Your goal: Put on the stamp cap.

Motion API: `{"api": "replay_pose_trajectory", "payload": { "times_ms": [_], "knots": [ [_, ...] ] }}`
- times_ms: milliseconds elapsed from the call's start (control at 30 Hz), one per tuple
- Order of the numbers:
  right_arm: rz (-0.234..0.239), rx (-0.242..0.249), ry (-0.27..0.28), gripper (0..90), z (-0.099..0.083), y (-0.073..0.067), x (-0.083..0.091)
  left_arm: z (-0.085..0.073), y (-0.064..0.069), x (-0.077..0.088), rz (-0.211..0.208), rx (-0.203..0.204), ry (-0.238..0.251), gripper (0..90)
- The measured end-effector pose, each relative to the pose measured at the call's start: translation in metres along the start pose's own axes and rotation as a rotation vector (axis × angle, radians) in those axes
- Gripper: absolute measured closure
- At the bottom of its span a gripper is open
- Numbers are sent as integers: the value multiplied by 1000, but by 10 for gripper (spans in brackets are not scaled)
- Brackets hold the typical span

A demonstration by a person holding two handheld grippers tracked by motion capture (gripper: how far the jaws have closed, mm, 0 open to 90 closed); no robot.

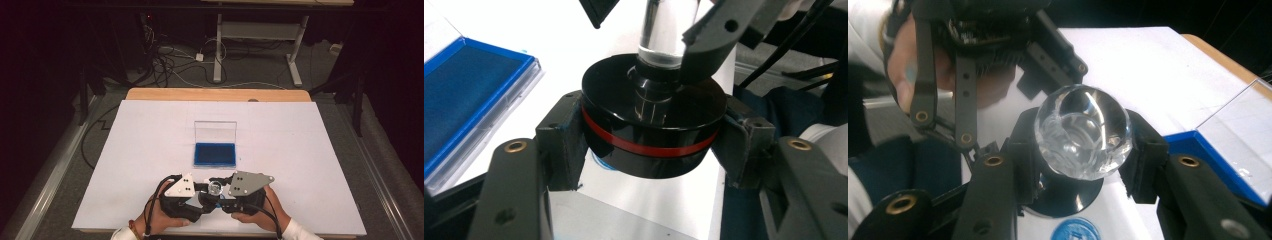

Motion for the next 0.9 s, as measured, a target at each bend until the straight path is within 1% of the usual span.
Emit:
{"api": "replay_pose_trajectory", "payload": {
  "times_ms": [33, 100, 133, 167, 200, 233, 267, 333, 367, 400, 467, 500, 533, 600, 633, 667, 700, 733, 767, 800, 867, 900],
  "knots": [
    [4, -12, 7, 573, 0, 1, 0, 1, 0, 0, 11, -7, 2, 360],
    [0, -6, 6, 573, 0, 2, 1, 2, 0, 0, -35, 34, 11, 359],
    [8, -16, 16, 573, 1, 2, 2, 1, 0, 0, -9, 15, 5, 359],
    [7, 1, 4, 573, 0, 1, 1, 1, -2, 0, -16, 29, 6, 357],
    [2, 11, -8, 572, -1, -1, 0, 2, -4, 2, -29, 58, 15, 344],
    [-1, 15, -12, 572, -1, -2, -1, 1, -5, 3, -1, 36, 14, 341],
    [2, 16, -22, 572, -2, -1, -2, 2, -5, 4, 2, 34, 18, 341],
    [2, 2, -7, 573, -3, 1, -1, 3, -6, 6, 2, 35, 29, 341],
    [7, -6, -5, 573, -3, 3, 0, 3, -6, 6, 15, 27, 30, 341],
    [4, -11, -4, 572, -3, 3, -1, 2, -6, 6, 16, 19, 18, 341],
    [9, -11, -6, 572, -4, 2, -2, 2, -6, 7, 18, 21, 37, 342],
    [10, -29, 7, 572, -4, 4, -1, 3, -6, 7, 25, 13, 43, 341],
    [15, -36, 12, 572, -3, 5, 0, 4, -6, 8, 31, 8, 49, 342],
    [6, -43, 19, 572, -2, 6, 0, 5, -6, 10, 21, 4, 58, 340],
    [12, -47, 25, 572, -1, 6, 1, 4, -6, 9, 18, 0, 61, 339],
    [12, -46, 25, 572, -1, 6, 1, 4, -6, 8, 29, -8, 65, 339],
    [7, -42, 18, 572, -1, 6, 0, 3, -6, 7, 29, -12, 63, 337],
    [13, -52, 20, 572, -1, 6, 0, 3, -5, 6, 22, -16, 64, 335],
    [24, -72, 28, 572, -2, 6, 0, 3, -4, 4, 48, -32, 58, 320],
    [26, -85, 31, 572, -3, 6, -1, 2, -5, 2, 58, -36, 51, 284],
    [33, -82, 32, 572, -2, 5, -2, 0, -5, -1, 59, -40, 39, 256],
    [31, -84, 34, 572, -1, 5, -2, -1, -5, -2, 77, -45, 33, 241]
  ]
}}
Point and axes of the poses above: each handheld gripper's, and its own axes: x roughly backward along the jaws, z roughly out of its top, y roughly to its right, the point moved 7 cm from there along -x, roughly forward along the jaws, and after that the axes turned 15 degrees about x, right-handed, at the moved point
